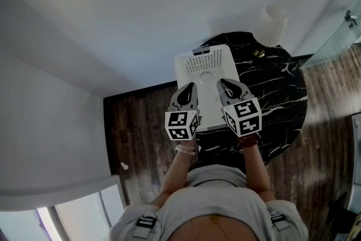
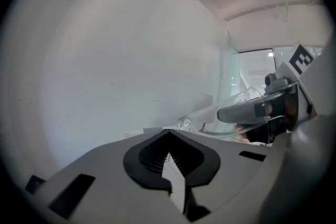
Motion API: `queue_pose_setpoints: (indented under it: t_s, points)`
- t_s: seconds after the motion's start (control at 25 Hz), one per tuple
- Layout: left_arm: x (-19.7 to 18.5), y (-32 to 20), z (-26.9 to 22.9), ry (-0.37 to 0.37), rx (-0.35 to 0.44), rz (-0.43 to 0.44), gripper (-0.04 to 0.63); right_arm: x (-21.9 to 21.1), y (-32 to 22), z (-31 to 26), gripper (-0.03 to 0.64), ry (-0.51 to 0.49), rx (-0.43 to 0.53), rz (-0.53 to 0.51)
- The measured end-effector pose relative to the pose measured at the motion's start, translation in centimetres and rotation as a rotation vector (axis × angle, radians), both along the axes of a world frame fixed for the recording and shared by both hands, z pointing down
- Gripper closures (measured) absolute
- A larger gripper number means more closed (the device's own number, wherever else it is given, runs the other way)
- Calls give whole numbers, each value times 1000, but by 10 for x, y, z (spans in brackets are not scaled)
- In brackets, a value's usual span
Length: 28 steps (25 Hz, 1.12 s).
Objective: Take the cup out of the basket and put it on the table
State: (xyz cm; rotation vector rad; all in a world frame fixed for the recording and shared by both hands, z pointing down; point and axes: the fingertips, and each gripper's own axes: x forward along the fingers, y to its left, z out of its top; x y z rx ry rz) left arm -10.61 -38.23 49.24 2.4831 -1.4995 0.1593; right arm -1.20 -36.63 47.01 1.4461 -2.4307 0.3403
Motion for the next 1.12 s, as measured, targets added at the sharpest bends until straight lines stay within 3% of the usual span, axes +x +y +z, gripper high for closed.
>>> queue_pose_setpoints:
  t_s: [1.12]
  points:
    - [-3, 5, -4, 15, 4, -17, 589, -4, 7, -2, 587, 5, -8, -24]
